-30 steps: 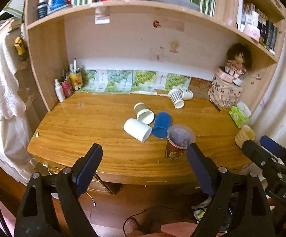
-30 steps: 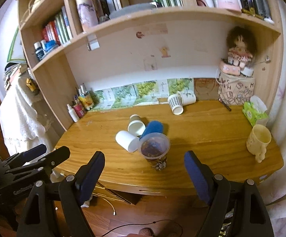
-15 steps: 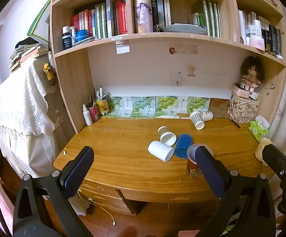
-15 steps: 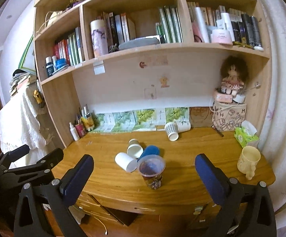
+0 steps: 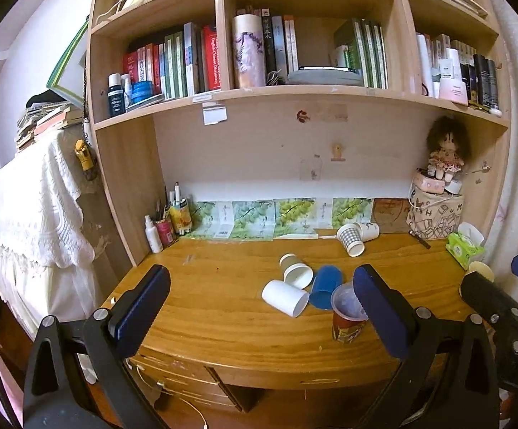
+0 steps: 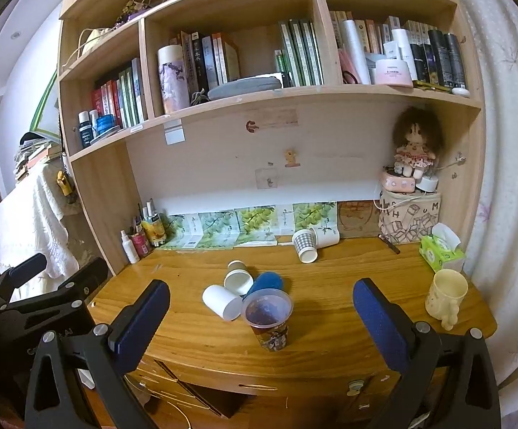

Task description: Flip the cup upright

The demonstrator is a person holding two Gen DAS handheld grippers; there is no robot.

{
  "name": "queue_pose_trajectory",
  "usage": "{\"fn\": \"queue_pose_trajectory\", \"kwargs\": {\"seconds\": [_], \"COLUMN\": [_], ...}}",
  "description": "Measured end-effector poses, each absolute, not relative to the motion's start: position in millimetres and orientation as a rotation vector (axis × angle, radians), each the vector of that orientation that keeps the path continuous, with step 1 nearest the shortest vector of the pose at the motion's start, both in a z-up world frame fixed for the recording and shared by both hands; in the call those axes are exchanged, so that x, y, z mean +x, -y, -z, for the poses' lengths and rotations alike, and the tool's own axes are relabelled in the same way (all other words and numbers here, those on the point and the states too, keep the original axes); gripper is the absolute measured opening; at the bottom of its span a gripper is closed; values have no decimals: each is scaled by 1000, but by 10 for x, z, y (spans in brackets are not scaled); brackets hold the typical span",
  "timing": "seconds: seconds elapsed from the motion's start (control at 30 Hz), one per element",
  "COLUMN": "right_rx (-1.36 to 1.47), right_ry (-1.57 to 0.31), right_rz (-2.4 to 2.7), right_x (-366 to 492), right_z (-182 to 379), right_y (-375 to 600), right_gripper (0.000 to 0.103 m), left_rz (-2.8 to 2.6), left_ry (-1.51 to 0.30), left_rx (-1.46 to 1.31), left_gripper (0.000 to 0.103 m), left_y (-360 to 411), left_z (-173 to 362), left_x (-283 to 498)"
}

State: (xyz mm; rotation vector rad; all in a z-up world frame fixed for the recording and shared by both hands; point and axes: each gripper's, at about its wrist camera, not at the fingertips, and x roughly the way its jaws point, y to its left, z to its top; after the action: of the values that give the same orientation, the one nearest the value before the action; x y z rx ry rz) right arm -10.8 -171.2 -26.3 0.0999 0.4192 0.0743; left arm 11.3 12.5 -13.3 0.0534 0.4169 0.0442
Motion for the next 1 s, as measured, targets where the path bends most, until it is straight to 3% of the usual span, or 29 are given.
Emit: {"fn": "queue_pose_trajectory", "kwargs": {"seconds": [1.0], "right_rx": [76], "right_ry": [-498], "right_rz": [-84], "right_x": [181], "right_z": [343], "right_y": [1695], "right_gripper": [103], "left_rz": [-32], "left_ry": [-412], "left_rx": [50], "left_gripper": [102], "left_y": [-102], "left_z": [136], "left_x": [314]}}
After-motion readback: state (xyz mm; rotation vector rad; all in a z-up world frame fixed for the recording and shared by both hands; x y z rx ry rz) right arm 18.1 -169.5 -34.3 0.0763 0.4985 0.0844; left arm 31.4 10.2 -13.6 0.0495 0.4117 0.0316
